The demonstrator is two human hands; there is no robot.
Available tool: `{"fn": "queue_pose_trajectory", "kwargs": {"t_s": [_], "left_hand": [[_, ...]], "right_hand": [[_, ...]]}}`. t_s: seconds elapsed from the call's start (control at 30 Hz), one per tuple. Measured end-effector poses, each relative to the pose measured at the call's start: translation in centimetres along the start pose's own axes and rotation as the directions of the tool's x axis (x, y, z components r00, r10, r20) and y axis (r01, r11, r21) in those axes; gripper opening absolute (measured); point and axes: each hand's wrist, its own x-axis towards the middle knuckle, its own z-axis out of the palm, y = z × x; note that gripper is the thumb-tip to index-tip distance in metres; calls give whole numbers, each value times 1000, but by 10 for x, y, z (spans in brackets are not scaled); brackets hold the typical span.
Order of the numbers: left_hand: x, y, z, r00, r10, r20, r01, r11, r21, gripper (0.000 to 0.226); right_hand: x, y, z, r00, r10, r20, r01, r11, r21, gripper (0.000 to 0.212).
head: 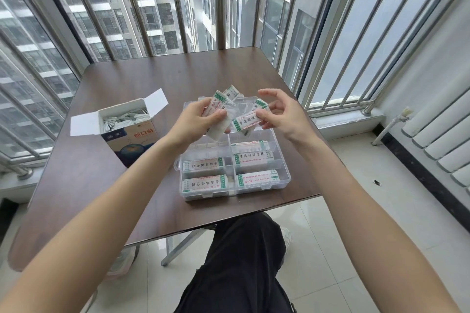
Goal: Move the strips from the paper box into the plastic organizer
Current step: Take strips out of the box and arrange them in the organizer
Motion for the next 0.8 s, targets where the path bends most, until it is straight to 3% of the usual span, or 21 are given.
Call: {"fn": "queue_pose_trajectory", "kwargs": {"t_s": [0.2,0.3,0.43,0.53,0.63,0.73,0.77,0.8], "left_hand": [[0,-4,-14,1000,-6,-19,7,1000,15,17],[-2,-2,-12,1000,0,7,0,999,35,22],[-4,-4,-10,1000,-17,7,16,999,50,29],[-4,-3,-8,1000,-12,13,12,1000,29,26],[-3,-4,-9,1000,0,8,0,1000,31,20],[-1,-7,-10,1000,12,-13,-11,997,76,22],[0,-7,-10,1000,18,-20,-16,996,88,23],[0,-8,-10,999,24,-30,-21,995,101,24]], "right_hand": [[-3,5,-2,985,143,95,-116,963,-242,5],[2,2,4,981,126,145,-38,867,-497,8],[4,-12,18,961,70,269,210,448,-869,7],[5,-23,28,931,51,362,355,117,-928,9],[9,-32,31,888,81,453,458,-62,-887,12],[10,-31,27,876,38,480,482,-113,-869,21],[10,-28,24,893,-18,450,448,-52,-892,26],[9,-24,22,916,-89,392,400,105,-911,29]]}}
